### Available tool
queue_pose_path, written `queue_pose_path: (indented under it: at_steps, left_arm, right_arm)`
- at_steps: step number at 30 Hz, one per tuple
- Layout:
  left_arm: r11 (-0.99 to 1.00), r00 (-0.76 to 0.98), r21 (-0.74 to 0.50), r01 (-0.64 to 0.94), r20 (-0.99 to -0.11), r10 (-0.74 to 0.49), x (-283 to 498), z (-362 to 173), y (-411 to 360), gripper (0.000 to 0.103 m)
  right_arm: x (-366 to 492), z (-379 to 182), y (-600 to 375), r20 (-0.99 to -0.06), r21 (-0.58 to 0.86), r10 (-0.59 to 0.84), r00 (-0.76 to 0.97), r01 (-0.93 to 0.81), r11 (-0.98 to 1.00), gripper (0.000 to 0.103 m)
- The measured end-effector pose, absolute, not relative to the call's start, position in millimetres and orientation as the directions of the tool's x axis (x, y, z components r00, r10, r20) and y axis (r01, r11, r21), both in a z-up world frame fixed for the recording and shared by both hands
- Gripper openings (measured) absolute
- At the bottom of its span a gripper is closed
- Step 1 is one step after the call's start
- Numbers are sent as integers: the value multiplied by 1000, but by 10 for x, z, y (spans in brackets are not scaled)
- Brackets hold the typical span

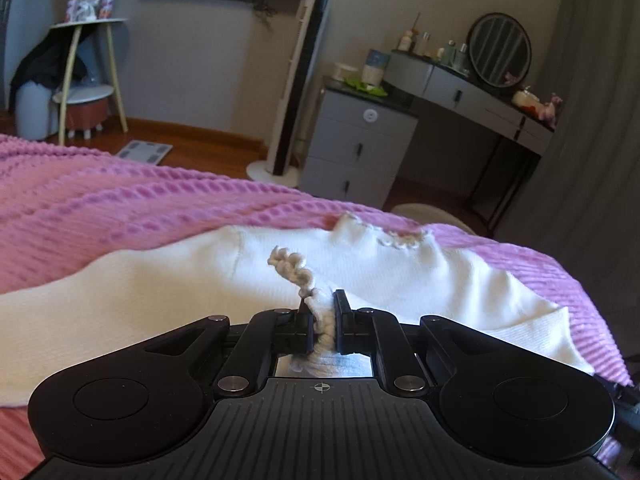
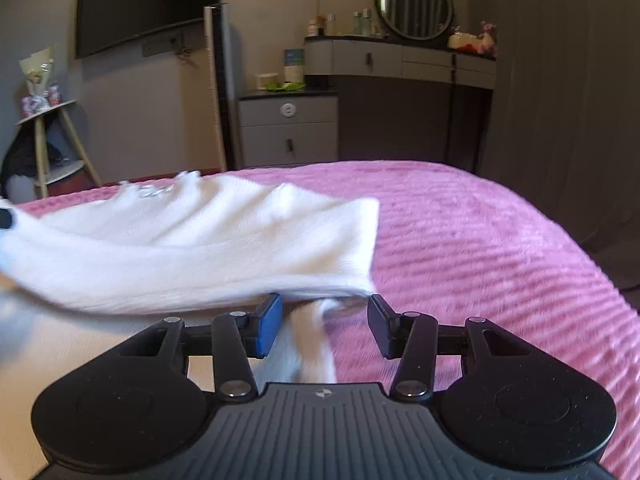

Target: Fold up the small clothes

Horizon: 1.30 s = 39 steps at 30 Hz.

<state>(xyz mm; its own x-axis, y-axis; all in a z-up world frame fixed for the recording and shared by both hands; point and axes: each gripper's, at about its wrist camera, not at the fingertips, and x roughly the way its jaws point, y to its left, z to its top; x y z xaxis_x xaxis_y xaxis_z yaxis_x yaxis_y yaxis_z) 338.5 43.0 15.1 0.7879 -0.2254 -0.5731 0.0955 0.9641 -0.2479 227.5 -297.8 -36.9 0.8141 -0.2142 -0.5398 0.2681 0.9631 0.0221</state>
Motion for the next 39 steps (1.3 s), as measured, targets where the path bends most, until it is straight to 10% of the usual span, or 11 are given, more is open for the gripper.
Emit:
queue_pose_path:
  at_steps: [19,29,39]
  left_arm:
    - [975,757,-221,24,-633,-162,3447,-249,698,10]
    - [984,748,-174,45,-647,-149,3429,-268,645,10]
    - [992,768,-81,92,-628,-123,3490,-342,484,10]
  right_arm:
    - [2009,-92,-3129,-507,-23,-237,829,262,965,44]
    - [2422,-172,-2963,-543,227,-32,839,183,957,17]
    - [2665,-501,-2855,-598,-70,-211,773,212,975,0]
